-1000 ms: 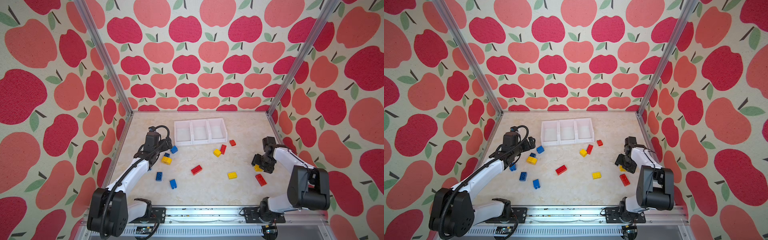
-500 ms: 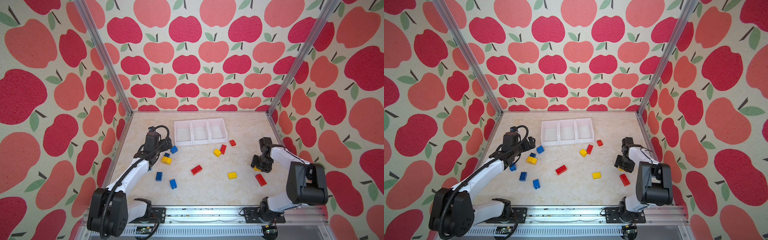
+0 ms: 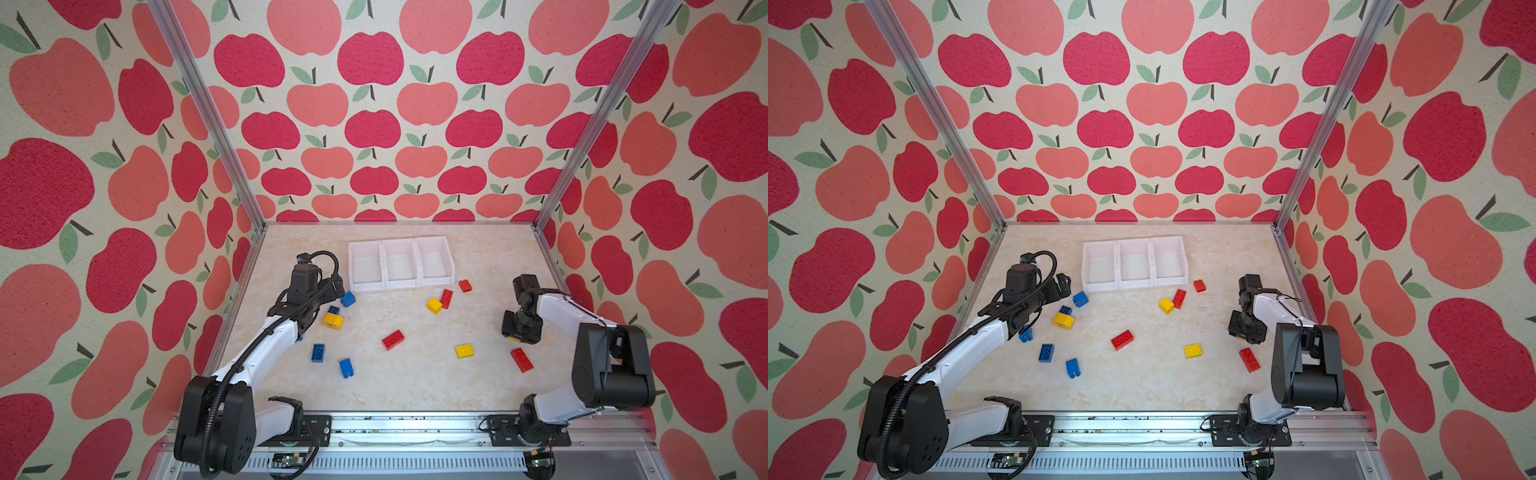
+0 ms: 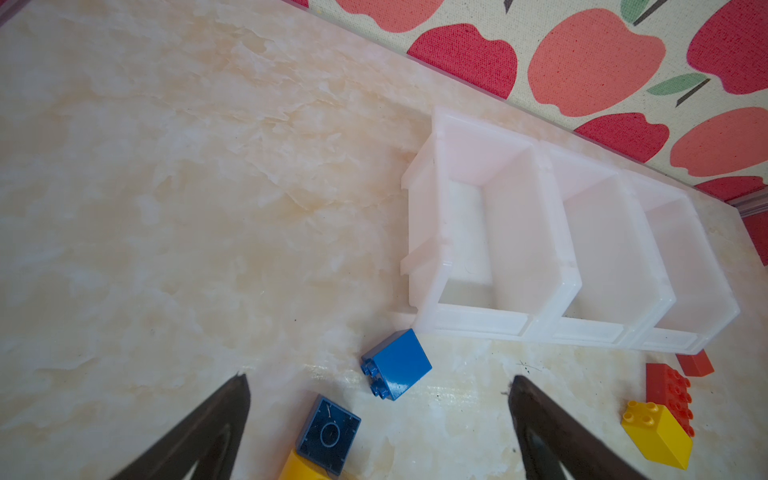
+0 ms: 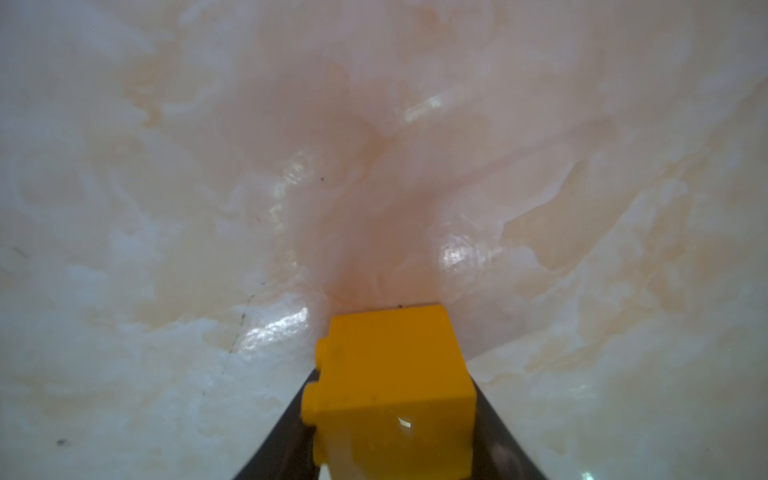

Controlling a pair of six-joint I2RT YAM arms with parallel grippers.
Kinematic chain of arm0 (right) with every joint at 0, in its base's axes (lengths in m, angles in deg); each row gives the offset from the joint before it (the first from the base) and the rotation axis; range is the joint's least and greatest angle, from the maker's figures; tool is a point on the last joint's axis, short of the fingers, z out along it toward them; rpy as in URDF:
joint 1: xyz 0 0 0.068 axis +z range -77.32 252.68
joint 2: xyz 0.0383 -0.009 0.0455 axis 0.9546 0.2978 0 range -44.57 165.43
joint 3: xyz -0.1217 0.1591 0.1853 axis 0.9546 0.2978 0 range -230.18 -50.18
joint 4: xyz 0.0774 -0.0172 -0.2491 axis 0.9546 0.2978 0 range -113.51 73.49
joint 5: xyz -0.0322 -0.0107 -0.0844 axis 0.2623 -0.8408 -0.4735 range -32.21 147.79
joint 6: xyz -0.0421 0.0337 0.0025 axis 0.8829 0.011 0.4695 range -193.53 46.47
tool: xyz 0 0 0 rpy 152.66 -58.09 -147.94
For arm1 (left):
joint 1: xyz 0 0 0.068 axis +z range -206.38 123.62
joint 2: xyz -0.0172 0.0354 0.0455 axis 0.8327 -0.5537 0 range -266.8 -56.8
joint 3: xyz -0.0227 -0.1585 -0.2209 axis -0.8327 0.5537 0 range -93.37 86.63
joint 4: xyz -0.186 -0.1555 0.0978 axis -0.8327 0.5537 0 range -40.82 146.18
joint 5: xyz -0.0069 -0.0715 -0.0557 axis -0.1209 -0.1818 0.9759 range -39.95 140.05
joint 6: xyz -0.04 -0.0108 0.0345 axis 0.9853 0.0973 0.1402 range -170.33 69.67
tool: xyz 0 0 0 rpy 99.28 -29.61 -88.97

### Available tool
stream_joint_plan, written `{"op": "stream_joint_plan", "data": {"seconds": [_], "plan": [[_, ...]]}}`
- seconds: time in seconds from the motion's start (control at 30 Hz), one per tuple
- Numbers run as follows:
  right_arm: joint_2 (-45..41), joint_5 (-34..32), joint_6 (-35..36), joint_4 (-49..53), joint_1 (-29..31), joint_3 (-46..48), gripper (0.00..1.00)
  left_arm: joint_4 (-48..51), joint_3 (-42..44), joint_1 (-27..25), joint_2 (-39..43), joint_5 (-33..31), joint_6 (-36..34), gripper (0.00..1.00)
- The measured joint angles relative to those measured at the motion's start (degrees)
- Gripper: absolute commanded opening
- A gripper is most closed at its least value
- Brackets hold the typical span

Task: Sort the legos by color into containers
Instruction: 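Carry the yellow brick with the right gripper and drop it into a tray compartment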

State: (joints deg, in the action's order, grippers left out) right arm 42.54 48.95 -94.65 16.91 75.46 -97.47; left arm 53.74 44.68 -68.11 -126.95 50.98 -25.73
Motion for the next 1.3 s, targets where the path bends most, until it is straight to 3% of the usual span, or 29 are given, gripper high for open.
{"op": "stream_joint_plan", "data": {"seconds": [0.23,0.6,0.97,1.3], "plan": [[-2.4,-1.8,0.0,3.0,4.0,-1.9,0.32,0.3,0.0,0.0,0.5,0.0,0.0,0.99],[-1.2,-4.3,-0.1,5.9,16.3,-16.0,0.31,1.0,0.6,0.0,3.2,0.0,0.4,0.99],[16.8,-4.6,2.8,5.5,26.1,-39.4,0.31,3.4,2.4,0.0,5.7,0.0,1.7,0.99],[33.9,-3.6,7.1,5.1,27.9,-59.1,0.32,4.7,3.0,-0.2,6.6,0.0,3.0,0.99]]}}
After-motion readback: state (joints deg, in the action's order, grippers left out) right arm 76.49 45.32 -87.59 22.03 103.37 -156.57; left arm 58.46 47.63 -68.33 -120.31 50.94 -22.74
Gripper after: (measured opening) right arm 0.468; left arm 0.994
